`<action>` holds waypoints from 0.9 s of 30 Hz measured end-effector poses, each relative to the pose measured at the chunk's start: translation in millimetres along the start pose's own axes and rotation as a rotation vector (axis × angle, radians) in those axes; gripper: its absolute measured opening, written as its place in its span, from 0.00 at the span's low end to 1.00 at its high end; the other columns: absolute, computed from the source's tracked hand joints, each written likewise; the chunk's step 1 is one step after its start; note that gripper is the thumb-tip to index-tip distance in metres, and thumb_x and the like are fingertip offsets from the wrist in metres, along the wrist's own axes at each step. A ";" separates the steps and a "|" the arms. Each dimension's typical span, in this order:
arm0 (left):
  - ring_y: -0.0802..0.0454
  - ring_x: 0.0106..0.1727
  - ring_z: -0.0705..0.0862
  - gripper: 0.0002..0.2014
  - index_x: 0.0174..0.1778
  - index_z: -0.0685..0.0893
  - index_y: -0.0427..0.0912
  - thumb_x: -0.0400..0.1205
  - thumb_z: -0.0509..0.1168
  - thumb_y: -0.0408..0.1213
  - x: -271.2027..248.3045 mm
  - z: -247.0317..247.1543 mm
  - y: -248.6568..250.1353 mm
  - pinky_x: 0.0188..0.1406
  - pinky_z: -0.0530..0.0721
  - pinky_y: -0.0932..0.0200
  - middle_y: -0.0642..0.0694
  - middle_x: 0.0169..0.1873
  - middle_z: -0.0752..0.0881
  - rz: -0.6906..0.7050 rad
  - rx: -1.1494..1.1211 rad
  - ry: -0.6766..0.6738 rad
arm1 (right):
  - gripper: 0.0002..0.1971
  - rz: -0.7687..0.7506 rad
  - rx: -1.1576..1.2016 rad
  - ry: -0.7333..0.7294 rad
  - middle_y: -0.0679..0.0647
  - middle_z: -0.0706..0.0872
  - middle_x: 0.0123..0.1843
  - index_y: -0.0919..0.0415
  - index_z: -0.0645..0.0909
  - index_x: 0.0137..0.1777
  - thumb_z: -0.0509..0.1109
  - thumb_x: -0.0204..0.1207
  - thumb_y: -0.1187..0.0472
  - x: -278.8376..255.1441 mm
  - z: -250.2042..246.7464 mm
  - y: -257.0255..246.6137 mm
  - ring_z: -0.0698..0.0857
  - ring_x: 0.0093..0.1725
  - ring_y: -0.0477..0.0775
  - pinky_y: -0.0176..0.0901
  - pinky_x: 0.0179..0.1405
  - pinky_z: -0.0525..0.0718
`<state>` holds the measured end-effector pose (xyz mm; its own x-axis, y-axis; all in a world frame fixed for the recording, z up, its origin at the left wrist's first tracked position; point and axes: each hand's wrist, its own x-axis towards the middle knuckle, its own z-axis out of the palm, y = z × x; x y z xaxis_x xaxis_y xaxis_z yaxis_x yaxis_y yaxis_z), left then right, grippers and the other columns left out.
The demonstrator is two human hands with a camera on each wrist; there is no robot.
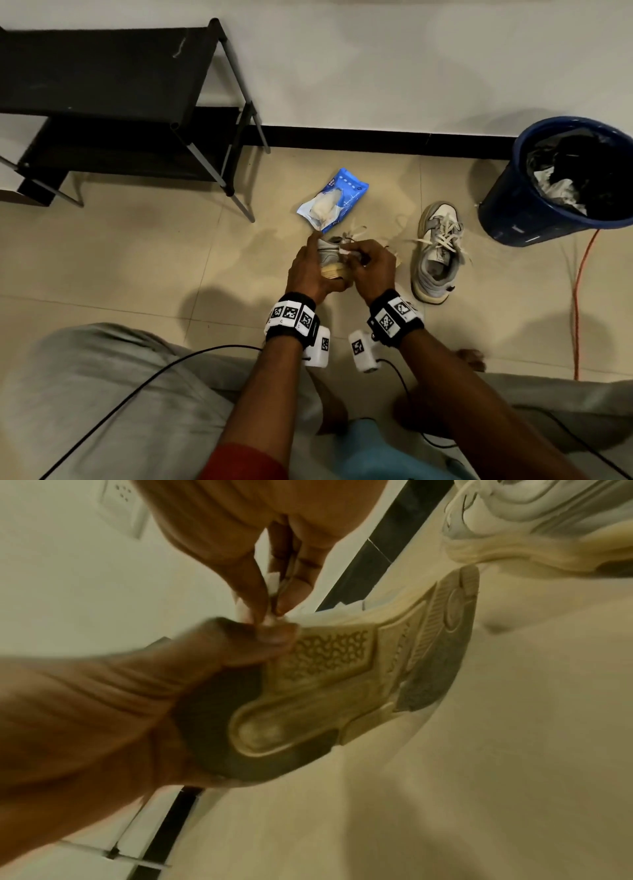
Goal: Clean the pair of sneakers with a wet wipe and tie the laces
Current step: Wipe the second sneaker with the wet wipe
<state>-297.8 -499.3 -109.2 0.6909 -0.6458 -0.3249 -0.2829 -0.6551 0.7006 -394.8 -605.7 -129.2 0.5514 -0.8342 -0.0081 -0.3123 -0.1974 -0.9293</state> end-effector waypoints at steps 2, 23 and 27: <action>0.44 0.65 0.79 0.59 0.81 0.59 0.57 0.54 0.84 0.51 0.6 1.0 0.8 0.63 0.81 0.47 0.47 0.66 0.80 -0.007 0.014 0.003 | 0.13 0.024 -0.069 0.023 0.52 0.90 0.43 0.57 0.91 0.45 0.71 0.67 0.73 6.6 -9.4 9.8 0.87 0.43 0.49 0.39 0.45 0.85; 0.42 0.62 0.81 0.59 0.81 0.60 0.54 0.55 0.85 0.54 -1.1 5.6 8.1 0.58 0.82 0.51 0.43 0.61 0.83 -0.025 0.017 0.037 | 0.08 0.115 -0.291 -0.042 0.58 0.91 0.44 0.60 0.91 0.45 0.75 0.66 0.68 23.1 -16.1 -1.8 0.88 0.46 0.56 0.35 0.45 0.79; 0.43 0.72 0.77 0.68 0.87 0.48 0.51 0.57 0.85 0.59 -1.3 2.6 7.8 0.68 0.78 0.50 0.43 0.73 0.78 -0.056 -0.014 0.023 | 0.08 0.039 -0.267 -0.133 0.54 0.90 0.41 0.58 0.91 0.41 0.77 0.63 0.69 10.4 -25.7 2.1 0.87 0.42 0.50 0.34 0.43 0.81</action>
<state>-302.7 -504.7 -105.0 0.7204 -0.5988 -0.3499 -0.2339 -0.6847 0.6903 -409.7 -628.1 -121.8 0.6259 -0.7726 -0.1068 -0.5178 -0.3093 -0.7976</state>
